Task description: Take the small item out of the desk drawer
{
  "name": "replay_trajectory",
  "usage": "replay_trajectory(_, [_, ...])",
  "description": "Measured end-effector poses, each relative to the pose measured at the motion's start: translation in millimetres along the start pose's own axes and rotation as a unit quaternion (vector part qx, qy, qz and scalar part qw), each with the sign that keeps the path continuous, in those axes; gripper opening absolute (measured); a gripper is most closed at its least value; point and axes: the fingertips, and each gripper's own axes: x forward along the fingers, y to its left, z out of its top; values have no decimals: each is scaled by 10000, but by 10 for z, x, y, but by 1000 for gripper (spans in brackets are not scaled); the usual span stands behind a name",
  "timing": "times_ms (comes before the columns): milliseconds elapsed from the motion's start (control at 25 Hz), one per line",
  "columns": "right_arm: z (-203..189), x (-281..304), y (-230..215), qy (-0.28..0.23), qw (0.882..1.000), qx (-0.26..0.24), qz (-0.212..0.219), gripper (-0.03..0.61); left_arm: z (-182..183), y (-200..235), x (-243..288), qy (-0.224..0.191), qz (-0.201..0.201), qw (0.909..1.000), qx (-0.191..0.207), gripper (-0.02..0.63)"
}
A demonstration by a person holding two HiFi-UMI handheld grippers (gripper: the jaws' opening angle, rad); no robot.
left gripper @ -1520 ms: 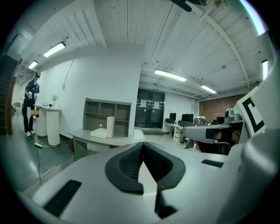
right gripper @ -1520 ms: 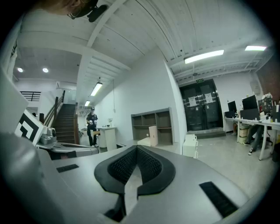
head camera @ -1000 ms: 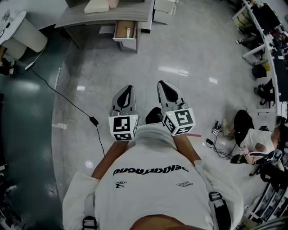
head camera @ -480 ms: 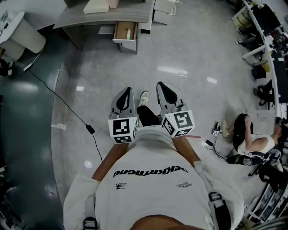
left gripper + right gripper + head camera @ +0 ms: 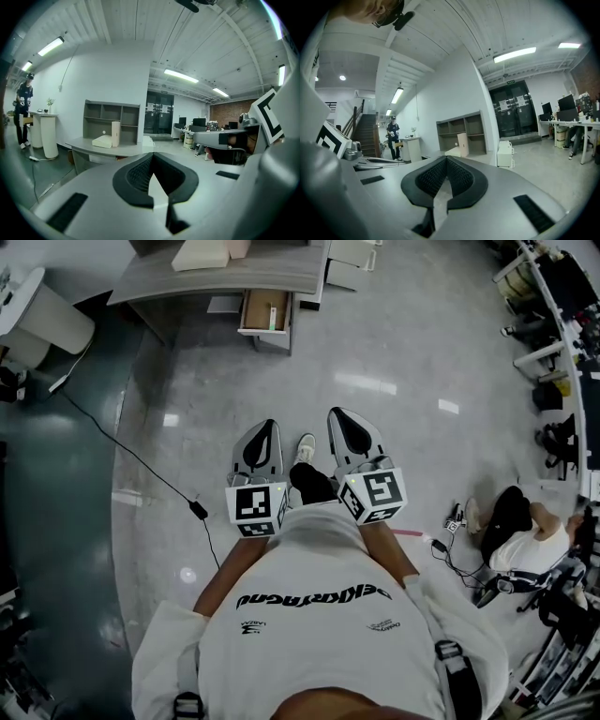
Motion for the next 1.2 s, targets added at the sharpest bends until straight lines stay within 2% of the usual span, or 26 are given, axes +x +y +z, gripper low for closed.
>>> replay_trajectory(720, [540,1781,-1220,70,9998,177,95,32,504,627,1980,308,214,9993,-49,15])
replay_trajectory(960, [528,2206,-1529,120,9996,210,153,32,481,732,2459,395,245,9989,-12,15])
replay_trajectory(1200, [413,2490,-1672,289,9992,279,33,32,438,913,2704,512,318,9982,2,15])
